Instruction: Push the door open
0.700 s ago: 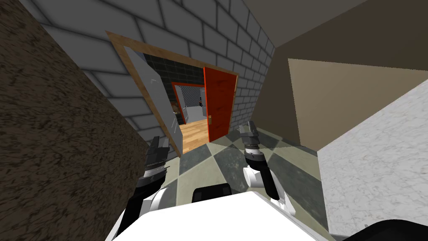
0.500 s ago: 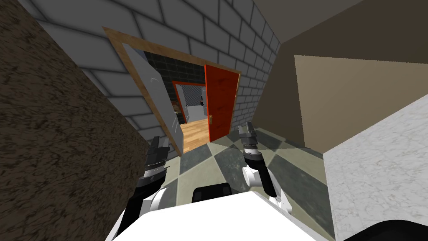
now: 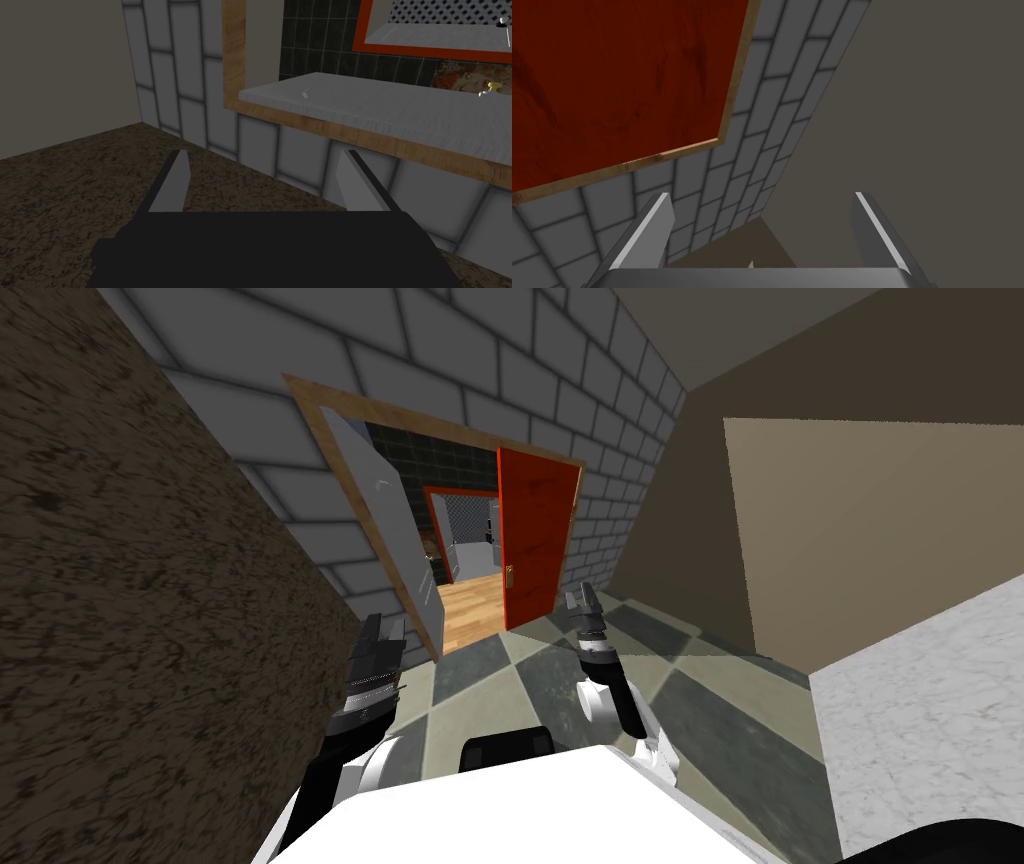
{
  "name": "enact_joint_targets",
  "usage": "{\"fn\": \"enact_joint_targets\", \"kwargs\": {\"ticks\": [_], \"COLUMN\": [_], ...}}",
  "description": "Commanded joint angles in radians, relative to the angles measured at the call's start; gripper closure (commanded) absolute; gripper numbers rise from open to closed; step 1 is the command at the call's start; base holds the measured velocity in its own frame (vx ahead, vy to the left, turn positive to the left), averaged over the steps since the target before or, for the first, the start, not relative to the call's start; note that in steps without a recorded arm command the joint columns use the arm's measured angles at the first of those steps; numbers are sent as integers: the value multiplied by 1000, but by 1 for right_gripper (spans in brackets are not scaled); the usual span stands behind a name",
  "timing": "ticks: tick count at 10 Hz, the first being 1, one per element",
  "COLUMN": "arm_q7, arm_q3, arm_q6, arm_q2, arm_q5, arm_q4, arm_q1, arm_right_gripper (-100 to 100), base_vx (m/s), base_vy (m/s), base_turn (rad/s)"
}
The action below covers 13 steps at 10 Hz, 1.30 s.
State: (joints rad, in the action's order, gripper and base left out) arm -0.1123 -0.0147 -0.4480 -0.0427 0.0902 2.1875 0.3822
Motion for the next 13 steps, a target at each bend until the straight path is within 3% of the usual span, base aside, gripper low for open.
{"fn": "enact_joint_targets", "kwargs": {"ticks": [1, 3, 6, 7, 9, 12, 13], "arm_q7": [0, -1, -2, -2, -2, -3, -3], "arm_q3": [5, 11, 27, 27, 40, 46, 53], "arm_q6": [-4, -6, -12, -12, -16, -19, -21], "arm_q2": [-9, -17, -39, -39, -54, -63, -71], "arm_q5": [-6, -11, -26, -26, -37, -43, -49], "arm_q4": [-45, -79, -173, -186, -253, -307, -350], "arm_q1": [-17, -34, -87, -87, -125, -146, -167], "arm_right_gripper": [-100, -100, -100, -100, -100, -100, -100], "base_vx": [80, 77, 60, 53, 55, 55, 46], "base_vy": [-27, -40, -28, -26, -24, -27, -26], "base_turn": [102, 79, 135, 34, 120, 74, 121]}}
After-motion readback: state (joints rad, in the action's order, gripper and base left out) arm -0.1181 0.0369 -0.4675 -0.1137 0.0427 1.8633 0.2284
